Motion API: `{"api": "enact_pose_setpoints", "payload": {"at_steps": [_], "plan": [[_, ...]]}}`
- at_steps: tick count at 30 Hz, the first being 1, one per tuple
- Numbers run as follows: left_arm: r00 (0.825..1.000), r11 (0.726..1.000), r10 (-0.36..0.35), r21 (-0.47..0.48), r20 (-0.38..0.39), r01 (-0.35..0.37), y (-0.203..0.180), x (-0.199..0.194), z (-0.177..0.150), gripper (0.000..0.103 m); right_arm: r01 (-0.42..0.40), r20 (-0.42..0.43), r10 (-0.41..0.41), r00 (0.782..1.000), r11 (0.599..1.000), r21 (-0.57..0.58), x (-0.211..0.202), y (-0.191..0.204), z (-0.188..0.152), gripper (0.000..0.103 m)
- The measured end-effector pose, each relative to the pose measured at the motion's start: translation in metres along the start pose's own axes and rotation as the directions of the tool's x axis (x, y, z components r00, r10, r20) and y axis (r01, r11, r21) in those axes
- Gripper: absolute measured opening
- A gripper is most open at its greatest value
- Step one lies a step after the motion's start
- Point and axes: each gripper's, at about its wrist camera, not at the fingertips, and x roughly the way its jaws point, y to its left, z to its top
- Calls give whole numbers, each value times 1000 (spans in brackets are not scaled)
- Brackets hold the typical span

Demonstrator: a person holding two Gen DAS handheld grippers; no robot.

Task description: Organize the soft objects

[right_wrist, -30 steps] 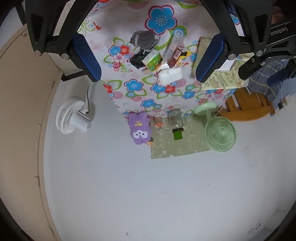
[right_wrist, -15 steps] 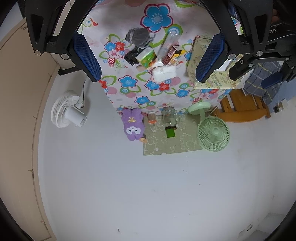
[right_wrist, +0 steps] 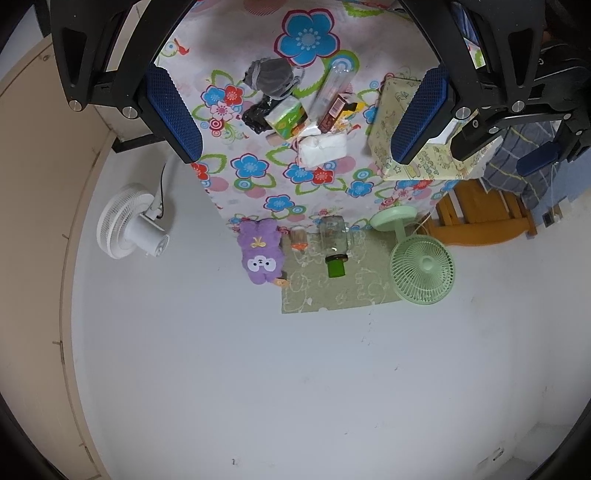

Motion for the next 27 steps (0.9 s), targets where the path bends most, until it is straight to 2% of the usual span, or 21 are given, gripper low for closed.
{"api": "enact_pose_setpoints", "payload": {"at_steps": [27], "plan": [[1000,1000,1,30,-14,-1,-5,17,2,101,-24,-15,24,1000,1000,14,15,3,4,103]]}}
